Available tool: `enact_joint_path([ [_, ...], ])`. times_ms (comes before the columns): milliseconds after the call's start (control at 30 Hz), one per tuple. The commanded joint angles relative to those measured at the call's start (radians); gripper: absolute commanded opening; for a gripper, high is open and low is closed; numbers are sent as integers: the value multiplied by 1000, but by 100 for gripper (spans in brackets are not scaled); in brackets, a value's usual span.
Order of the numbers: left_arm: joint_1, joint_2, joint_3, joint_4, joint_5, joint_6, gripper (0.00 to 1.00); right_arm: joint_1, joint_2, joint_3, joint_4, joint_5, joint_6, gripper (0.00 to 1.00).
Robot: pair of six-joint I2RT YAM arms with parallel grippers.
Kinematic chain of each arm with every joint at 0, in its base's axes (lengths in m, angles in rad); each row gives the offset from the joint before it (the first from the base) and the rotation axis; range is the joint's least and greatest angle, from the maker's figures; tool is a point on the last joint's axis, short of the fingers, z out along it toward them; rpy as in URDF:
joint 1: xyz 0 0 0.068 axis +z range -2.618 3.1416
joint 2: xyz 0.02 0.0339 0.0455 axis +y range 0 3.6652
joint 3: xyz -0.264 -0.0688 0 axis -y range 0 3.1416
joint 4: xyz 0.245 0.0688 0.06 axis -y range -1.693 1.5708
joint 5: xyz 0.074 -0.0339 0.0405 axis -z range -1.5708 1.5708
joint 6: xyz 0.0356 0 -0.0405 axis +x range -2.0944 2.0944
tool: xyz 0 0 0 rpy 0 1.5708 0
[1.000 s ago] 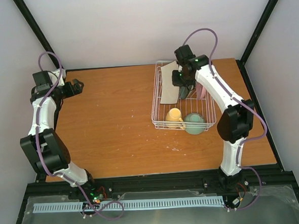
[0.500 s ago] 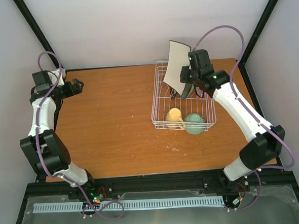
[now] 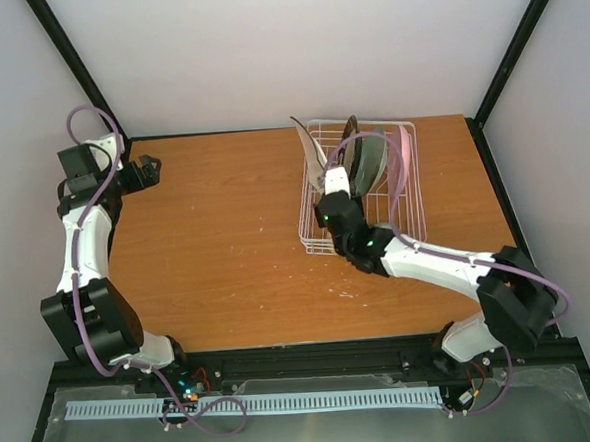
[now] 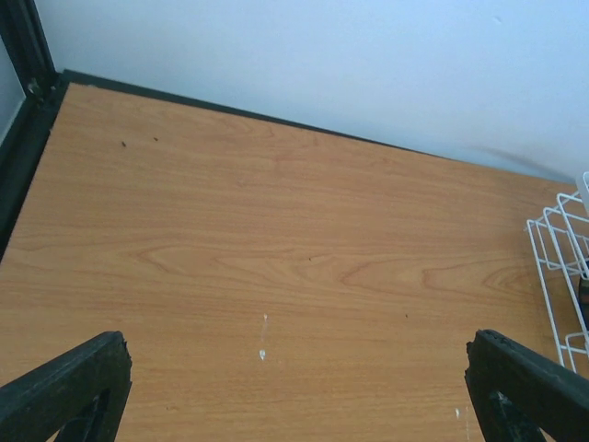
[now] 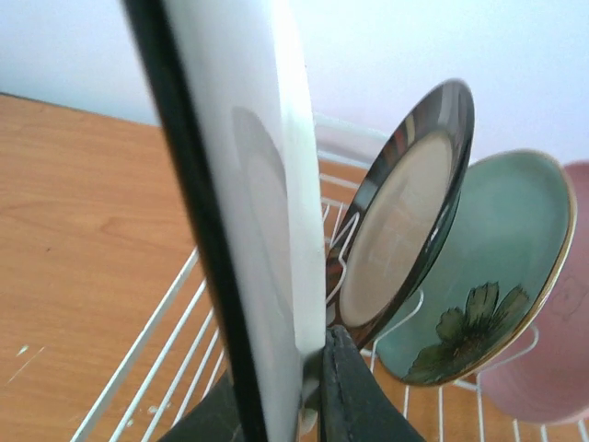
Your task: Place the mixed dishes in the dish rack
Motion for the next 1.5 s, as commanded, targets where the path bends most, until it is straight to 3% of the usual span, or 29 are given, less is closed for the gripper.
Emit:
enact_joint_path([
  [0,8,-21,-8,66,-25,-14,100,75,19,-29,778,315,-233,3],
  [300,9,5,-5,76,-12,-17,100,93,115,-40,1213,414,-460,3],
  [433,9,13,-5,78,-1,-23,100,87,148,-15,1245,488,-447,3],
  [533,9,12,-10,79,-6,-19,100,74,145,3,1096,520,-289,3],
  [667,9,11,-15,77,-14,-17,100,29,105,39,632,472,117,3],
  [700,8,11,-15,78,-17,-15,100,21,103,49,580,462,167,3],
  [1067,9,9,-29,88,-24,-15,100,-62,82,13,440,296,396,3],
  [1467,12,4,-53,112,-31,-18,100,-68,112,33,432,259,421,3],
])
